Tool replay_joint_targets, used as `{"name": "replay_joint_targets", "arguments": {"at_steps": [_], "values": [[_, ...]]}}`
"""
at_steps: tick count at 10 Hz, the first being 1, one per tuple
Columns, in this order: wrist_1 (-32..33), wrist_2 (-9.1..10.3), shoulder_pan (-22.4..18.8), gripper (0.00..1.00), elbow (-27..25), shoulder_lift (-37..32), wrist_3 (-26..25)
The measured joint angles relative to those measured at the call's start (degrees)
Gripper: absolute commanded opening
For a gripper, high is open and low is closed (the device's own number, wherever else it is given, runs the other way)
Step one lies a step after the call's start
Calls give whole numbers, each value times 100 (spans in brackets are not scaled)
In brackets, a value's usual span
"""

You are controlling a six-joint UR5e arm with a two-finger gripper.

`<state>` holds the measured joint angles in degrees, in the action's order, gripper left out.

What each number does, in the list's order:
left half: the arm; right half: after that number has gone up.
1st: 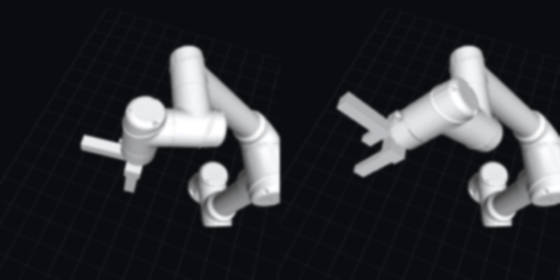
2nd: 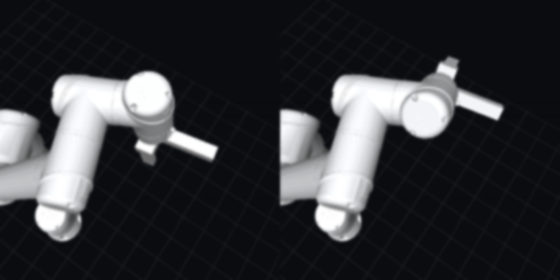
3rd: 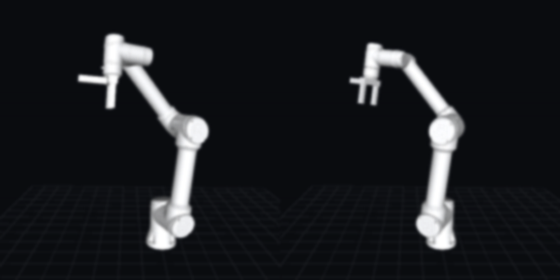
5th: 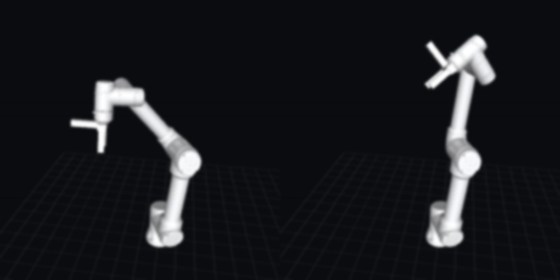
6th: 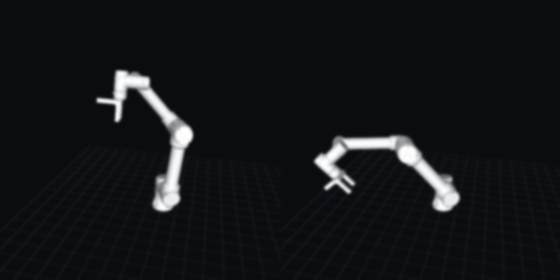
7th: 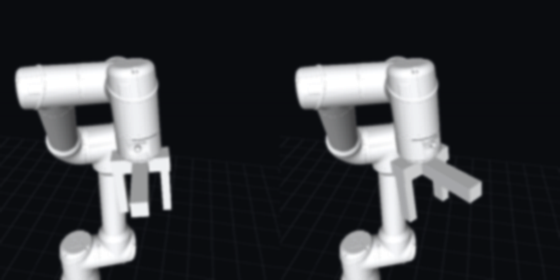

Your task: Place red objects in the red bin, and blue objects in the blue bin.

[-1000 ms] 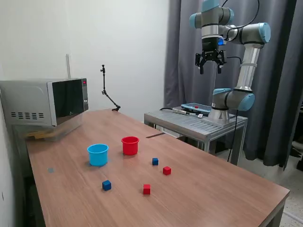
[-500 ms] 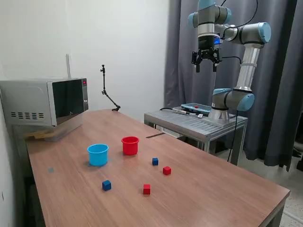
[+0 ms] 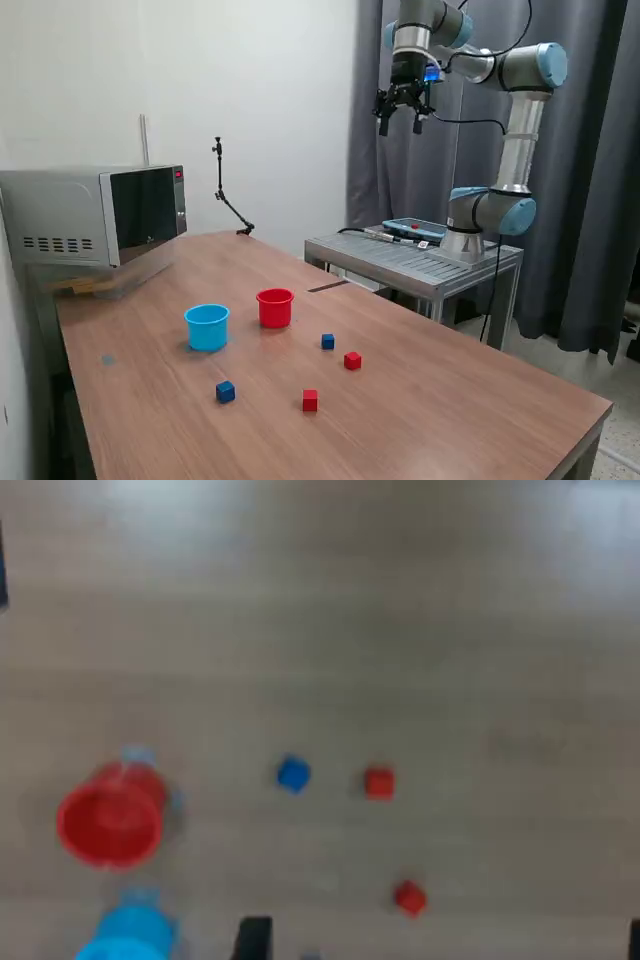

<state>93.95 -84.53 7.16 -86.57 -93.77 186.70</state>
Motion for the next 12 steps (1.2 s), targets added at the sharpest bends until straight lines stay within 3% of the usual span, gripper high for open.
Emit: {"name": "replay_joint_targets", "arguments": {"at_steps": [3,9,12], "values": [[607,-49,-81,100,902,1068,-90],[1116,2,-738,100,2817,2968,-128],[1490,335,-836,100,3038,3434,-177]]}}
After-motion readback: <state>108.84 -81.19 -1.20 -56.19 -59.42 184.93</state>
